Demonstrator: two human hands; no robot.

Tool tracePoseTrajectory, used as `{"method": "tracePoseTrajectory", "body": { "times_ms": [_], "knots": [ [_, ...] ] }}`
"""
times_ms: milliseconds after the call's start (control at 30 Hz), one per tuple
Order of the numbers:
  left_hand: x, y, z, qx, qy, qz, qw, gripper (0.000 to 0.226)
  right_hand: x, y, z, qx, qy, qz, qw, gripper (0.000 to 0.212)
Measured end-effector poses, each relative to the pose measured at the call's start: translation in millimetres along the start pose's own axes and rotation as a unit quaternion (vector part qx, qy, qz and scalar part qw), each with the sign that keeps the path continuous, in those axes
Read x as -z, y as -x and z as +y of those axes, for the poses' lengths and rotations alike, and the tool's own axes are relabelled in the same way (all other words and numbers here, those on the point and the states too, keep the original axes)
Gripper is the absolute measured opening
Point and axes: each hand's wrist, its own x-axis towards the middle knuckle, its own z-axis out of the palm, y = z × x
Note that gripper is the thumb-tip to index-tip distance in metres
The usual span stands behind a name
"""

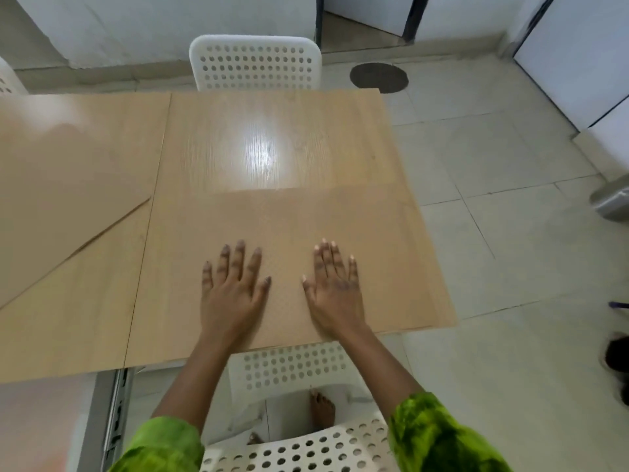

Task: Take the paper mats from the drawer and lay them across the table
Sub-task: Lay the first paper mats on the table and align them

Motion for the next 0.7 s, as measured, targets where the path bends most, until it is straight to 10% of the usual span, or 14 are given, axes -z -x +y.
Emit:
{"method": "tracePoseTrajectory", "body": {
  "times_ms": [233, 533, 700],
  "knots": [
    [13.1, 3.9, -46.3, 0.067, -0.006, 0.010, 0.998, 0.066, 17.9, 8.0, 90.1, -0.137, 0.019, 0.054, 0.989, 0.063],
    [34.8, 9.1, -39.8, 0.095, 0.004, -0.032, 0.995, 0.060, 36.2, 13.2, 60.0, -0.099, -0.017, 0.034, 0.994, 0.060],
    [66.3, 52.3, -46.2, 0.107, 0.185, 0.052, 0.975, 0.049, 48.7, 34.3, -25.3, -0.023, -0.201, 0.053, 0.978, 0.044]
  ]
}}
